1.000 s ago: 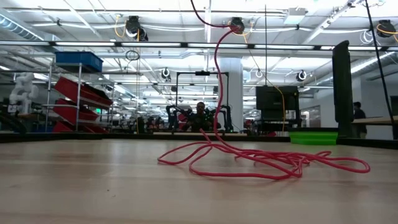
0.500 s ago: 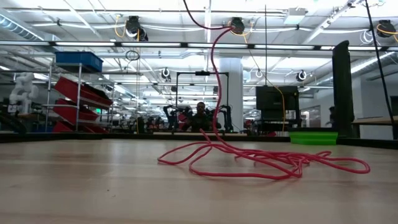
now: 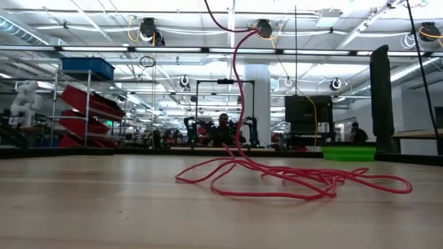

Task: Coil cords
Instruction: Coil the red wire into the spool

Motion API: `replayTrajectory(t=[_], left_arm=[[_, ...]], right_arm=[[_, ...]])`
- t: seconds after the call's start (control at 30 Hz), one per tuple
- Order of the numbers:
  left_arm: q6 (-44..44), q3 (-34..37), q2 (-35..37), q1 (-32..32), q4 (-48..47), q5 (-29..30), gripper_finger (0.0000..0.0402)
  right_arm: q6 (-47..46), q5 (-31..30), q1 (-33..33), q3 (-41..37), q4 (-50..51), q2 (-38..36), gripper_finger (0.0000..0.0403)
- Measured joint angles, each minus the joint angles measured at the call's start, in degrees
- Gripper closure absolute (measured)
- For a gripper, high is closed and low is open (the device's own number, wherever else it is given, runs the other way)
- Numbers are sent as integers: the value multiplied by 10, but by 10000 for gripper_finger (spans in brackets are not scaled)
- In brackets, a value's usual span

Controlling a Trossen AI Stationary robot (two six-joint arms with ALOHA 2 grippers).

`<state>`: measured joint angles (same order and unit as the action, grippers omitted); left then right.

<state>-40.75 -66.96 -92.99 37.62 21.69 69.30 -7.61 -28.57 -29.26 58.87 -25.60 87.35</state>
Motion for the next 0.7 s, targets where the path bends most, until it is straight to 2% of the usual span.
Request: replayTrajectory(t=[0.33, 0.7], left_arm=[[28, 0, 0, -8, 0, -10, 400], [30, 0, 0, -10, 0, -15, 400]], right_arm=[[27, -5, 2, 0, -67, 31, 402], [30, -29, 2, 0, -65, 33, 402]])
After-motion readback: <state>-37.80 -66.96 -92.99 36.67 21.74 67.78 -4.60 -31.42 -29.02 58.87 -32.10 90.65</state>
